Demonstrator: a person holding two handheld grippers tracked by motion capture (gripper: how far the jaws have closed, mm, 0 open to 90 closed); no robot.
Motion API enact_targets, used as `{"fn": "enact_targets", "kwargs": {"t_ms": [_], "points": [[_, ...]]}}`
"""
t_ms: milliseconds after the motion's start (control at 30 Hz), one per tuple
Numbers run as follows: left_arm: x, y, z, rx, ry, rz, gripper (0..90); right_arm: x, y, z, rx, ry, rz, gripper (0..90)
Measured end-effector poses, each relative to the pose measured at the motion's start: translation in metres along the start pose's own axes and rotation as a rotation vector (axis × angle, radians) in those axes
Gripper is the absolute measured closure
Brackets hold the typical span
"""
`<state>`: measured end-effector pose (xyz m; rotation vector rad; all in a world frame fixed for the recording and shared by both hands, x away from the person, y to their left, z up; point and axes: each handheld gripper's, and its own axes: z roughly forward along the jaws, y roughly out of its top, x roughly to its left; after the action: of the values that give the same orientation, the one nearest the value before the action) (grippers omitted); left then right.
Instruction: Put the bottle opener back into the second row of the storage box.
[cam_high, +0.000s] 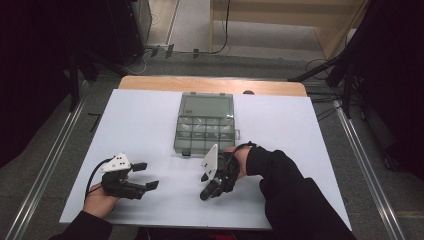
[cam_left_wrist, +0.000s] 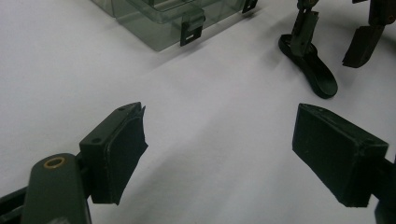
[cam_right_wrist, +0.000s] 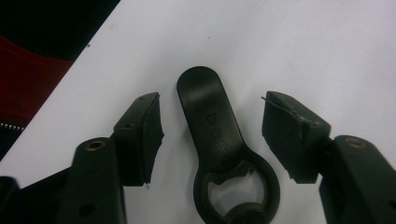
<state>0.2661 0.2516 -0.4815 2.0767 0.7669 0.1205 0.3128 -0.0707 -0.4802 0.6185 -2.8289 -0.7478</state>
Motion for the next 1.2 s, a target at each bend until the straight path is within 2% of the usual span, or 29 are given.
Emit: {"fn": "enact_targets", "kwargs": {"t_ms": [300,367,533,667,833,900,1033,1200], "points": [[0.0002,0.0001,-0.0006,-0.002,0.003,-0.002,17.3,-0.0004,-0.0054,0.0074,0.05,-0.009,-0.055,48.9],[0.0002,0.0,-0.0004,-0.001,0.003,0.0,17.3,0.0001,-0.0056,0.0075,0.049,-0.023,-0.063,52.8],[-0.0001,0.0001,-0.0001,0.0,0.002,0.002,17.3,-0.001,-0.0061,0.0076,0.041,-0.021,-0.069,57.7],[0.0005,0.0003,-0.0015,-0.011,0.01,-0.001,17.3,-0.0013,-0.0062,0.0076,0.033,-0.012,-0.083,65.3],[0.0006,0.0001,-0.0015,-0.011,0.01,-0.002,17.3,-0.0015,-0.007,0.0072,0.028,-0.009,-0.061,65.7],[0.0002,0.0001,-0.0013,-0.01,0.005,0.0,17.3,0.0004,-0.0051,0.0073,0.037,-0.023,-0.071,65.8],[0.0001,0.0002,-0.001,-0.009,0.004,-0.004,17.3,0.0004,-0.004,0.0079,0.03,-0.001,-0.058,65.8],[0.0003,0.0,-0.0009,-0.009,0.004,-0.005,17.3,-0.0007,-0.0047,0.0063,0.019,0.01,-0.017,65.9]]}}
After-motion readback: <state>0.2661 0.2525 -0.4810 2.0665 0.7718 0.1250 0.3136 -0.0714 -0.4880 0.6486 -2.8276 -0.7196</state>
